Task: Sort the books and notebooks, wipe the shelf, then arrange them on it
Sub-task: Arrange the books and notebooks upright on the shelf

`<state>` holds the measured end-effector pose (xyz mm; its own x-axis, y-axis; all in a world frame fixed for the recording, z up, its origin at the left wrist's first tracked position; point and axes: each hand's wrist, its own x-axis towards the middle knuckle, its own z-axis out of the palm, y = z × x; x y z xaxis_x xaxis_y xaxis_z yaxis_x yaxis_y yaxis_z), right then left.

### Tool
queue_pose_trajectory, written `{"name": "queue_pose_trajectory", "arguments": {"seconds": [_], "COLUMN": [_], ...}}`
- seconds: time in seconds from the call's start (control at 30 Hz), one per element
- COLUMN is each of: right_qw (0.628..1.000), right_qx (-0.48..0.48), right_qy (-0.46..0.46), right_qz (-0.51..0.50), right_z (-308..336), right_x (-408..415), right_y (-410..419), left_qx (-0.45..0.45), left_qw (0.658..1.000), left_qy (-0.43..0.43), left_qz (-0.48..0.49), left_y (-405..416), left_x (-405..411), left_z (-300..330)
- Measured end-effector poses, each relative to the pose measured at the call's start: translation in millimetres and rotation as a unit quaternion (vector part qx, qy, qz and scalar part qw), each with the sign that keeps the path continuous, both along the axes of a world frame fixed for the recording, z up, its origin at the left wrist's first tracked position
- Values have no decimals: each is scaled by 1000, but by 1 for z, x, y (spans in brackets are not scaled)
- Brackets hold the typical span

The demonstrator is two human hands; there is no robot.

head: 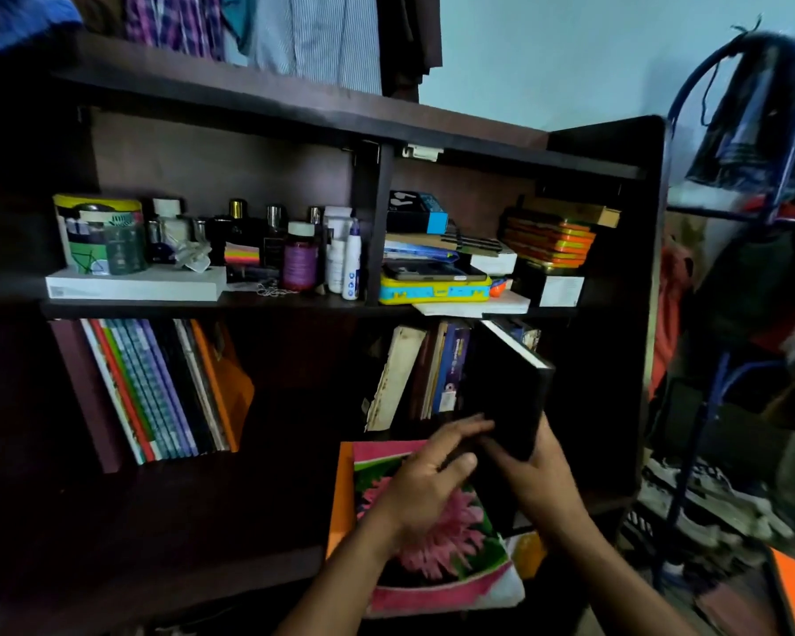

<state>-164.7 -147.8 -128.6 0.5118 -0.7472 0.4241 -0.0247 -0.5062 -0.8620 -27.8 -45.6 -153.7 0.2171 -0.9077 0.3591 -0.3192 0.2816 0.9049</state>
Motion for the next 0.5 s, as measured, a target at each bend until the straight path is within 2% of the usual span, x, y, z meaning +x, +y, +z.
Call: {"name": "queue_pose_trajectory", "arguments": {"seconds": [0.07,0.13,0.2,0.3,0.37,0.4,0.43,0.5], "right_qw": [994,982,975,979,984,986,987,989], "right_qx": [45,63,57,44,30,24,22,14], "right_qy": [-76,-132,-147,-108,-73,-65,-66,-65], "right_qz": [-60,-120,-156,-165,-157,-150,-143,-132], "right_z": [-10,-15,-16,-18,-20,-20,-22,-26], "right_x": [6,7,-1,-25,-39,-44,-47,-45], "right_y": [-4,-9,-15,-26,-26,-27,-25,-25], "left_qx": [48,119,124,152,204,220,228,224], "left_qw": [989,950,909,871,809,791,790,814], "left_qy": [-133,-285,-394,-467,-547,-565,-563,-533], "left_qz": [42,49,51,-4,-68,-83,-87,-57], "left_y": [-12,-27,-43,-64,-69,-70,-67,-56], "left_x": [-1,-8,-14,-13,-8,-4,0,13], "left_z": [-11,-18,-15,-16,-29,-35,-39,-39]}}
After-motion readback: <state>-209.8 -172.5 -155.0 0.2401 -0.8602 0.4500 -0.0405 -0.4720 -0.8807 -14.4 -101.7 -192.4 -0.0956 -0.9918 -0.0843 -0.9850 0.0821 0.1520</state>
